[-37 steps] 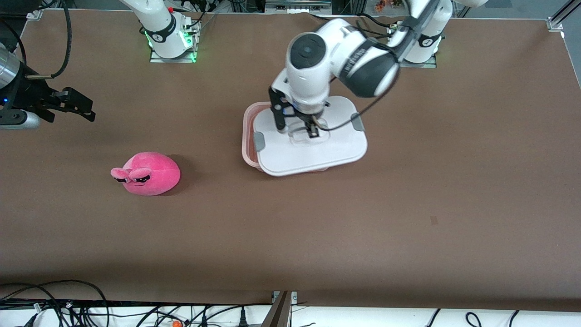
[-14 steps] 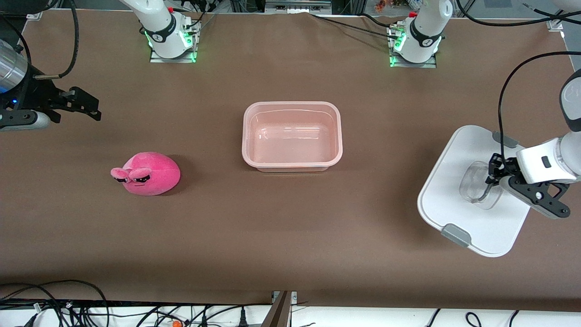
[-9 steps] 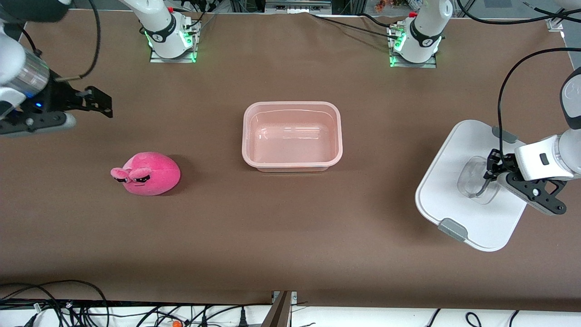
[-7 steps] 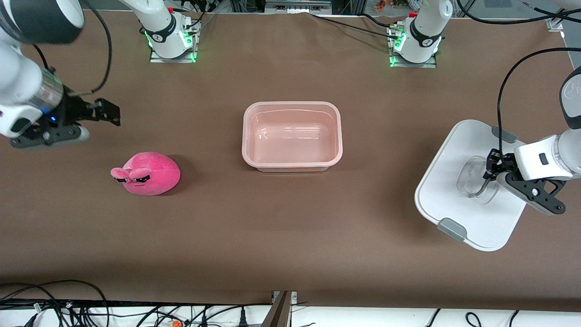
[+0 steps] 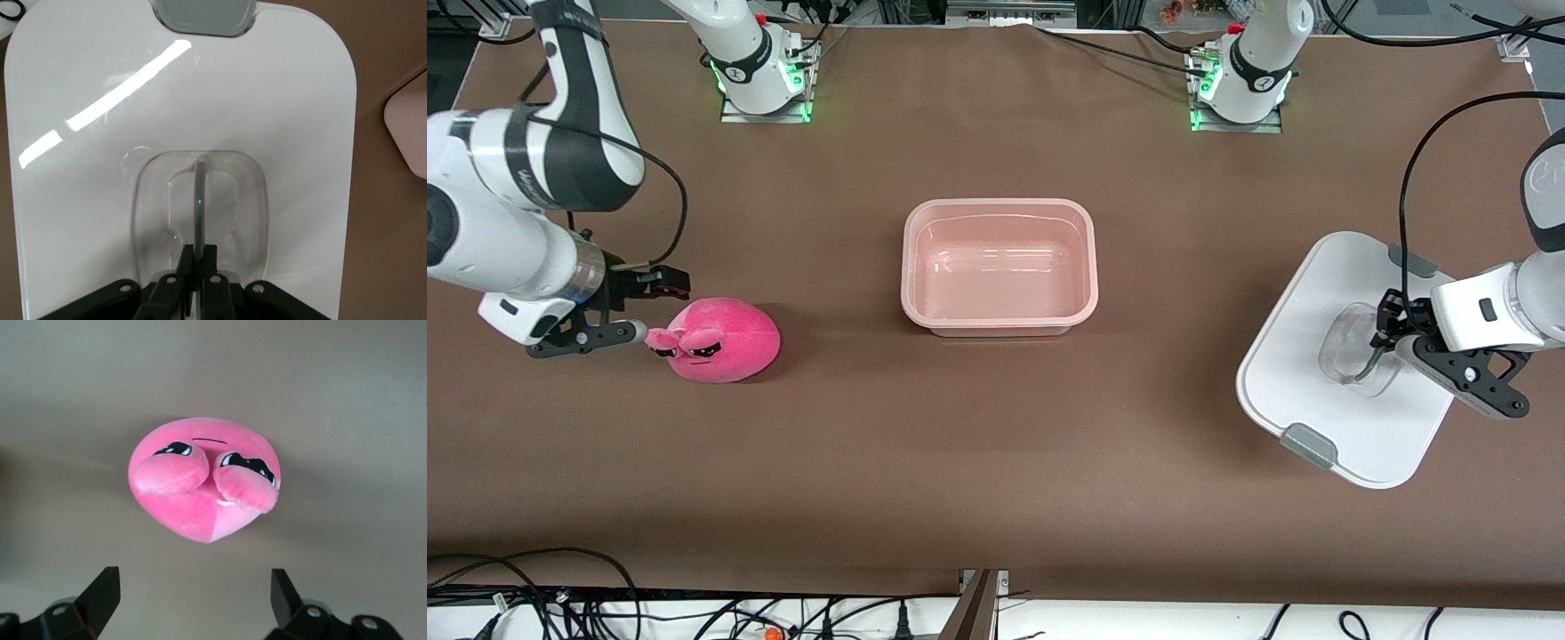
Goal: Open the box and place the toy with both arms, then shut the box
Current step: 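Reach the right gripper down to the pink plush toy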
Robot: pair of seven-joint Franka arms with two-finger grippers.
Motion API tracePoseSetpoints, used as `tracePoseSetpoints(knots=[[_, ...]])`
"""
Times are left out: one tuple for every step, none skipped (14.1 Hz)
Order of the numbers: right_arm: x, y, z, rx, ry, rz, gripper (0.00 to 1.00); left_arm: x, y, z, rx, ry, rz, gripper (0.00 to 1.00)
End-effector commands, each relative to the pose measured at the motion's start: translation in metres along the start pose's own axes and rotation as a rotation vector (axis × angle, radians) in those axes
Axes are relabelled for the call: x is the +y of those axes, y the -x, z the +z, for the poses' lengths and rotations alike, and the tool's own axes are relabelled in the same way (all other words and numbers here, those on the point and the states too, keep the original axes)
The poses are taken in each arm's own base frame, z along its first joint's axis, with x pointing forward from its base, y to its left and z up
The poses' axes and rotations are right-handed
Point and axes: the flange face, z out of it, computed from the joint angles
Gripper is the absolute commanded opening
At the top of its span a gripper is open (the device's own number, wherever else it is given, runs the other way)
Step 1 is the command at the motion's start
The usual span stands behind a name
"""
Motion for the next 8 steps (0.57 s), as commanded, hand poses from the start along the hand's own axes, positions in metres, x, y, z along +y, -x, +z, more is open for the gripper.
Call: tracePoseSetpoints(knots=[[0.002,0.014,0.030,0.030,-0.026,-0.011,1.00,0.006,0.003,-0.011,0.010,0.012,0.008,0.00],[0.003,0.015,0.044,0.049,-0.022,-0.022,1.00,0.006,0.003,-0.011,0.008,0.012,0.008,0.00],[0.006,0.015,0.056,0.069,-0.017,-0.031,1.00,0.006,0.003,-0.011,0.009,0.013,0.008,0.00],[0.008,0.015,0.066,0.090,-0.012,-0.039,1.00,0.006,0.003,-0.011,0.008,0.012,0.008,0.00],[0.008,0.013,0.073,0.102,-0.008,-0.044,1.00,0.006,0.003,-0.011,0.009,0.013,0.009,0.00],[0.008,0.011,0.079,0.102,-0.007,-0.044,1.00,0.006,0.003,-0.011,0.007,0.014,0.009,0.00],[0.008,0.008,0.081,0.109,-0.005,-0.044,1.00,0.006,0.003,-0.011,0.007,0.014,0.009,0.00],[0.009,0.005,0.085,0.118,-0.003,-0.044,1.00,0.006,0.004,-0.011,0.008,0.015,0.009,0.00]])
